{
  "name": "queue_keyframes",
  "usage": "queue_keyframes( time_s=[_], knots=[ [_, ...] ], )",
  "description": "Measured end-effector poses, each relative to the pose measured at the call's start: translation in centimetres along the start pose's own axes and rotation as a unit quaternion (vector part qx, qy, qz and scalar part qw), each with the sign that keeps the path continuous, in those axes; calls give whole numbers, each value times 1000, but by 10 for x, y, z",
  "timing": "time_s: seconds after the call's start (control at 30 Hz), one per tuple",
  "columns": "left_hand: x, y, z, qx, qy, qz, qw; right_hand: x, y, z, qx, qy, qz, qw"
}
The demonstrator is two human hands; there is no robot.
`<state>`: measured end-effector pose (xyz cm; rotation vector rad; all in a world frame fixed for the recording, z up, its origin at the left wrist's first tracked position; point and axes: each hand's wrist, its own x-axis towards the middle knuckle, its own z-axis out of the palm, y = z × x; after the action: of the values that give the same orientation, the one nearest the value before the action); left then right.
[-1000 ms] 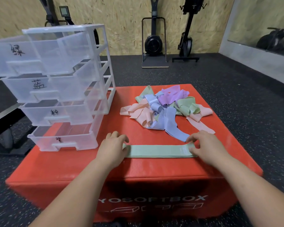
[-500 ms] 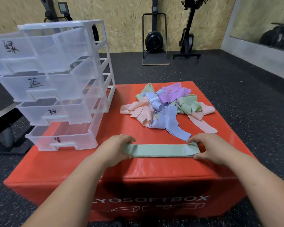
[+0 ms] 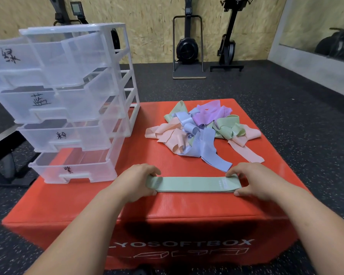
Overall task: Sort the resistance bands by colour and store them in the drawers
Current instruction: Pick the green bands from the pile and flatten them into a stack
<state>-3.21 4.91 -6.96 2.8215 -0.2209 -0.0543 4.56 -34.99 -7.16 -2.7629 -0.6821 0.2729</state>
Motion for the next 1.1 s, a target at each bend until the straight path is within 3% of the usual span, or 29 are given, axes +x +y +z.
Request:
queue_keyframes(
  time_s=[0.13, 0.27, 0.4, 0.67, 0.97, 1.1],
  knots=[
    [5, -2, 1, -4, -7, 11, 1000, 1, 1, -2, 18, 3, -1, 1000],
    [15, 3, 3, -39, 26, 8, 999, 8, 1, -3, 69, 63, -14, 996],
    [32, 15, 6, -45, 79, 8, 996, 30, -9, -3, 57, 127, -39, 989],
    [70, 34, 30, -54, 115, 0, 992, 92, -41, 11, 7, 172, -42, 984],
    [96, 27, 40, -71, 154, -3, 986, 139, -67, 25, -49, 84, -34, 995],
    [98, 23, 38, -71, 153, 0, 986, 142, -66, 22, -82, 84, -23, 993]
  ],
)
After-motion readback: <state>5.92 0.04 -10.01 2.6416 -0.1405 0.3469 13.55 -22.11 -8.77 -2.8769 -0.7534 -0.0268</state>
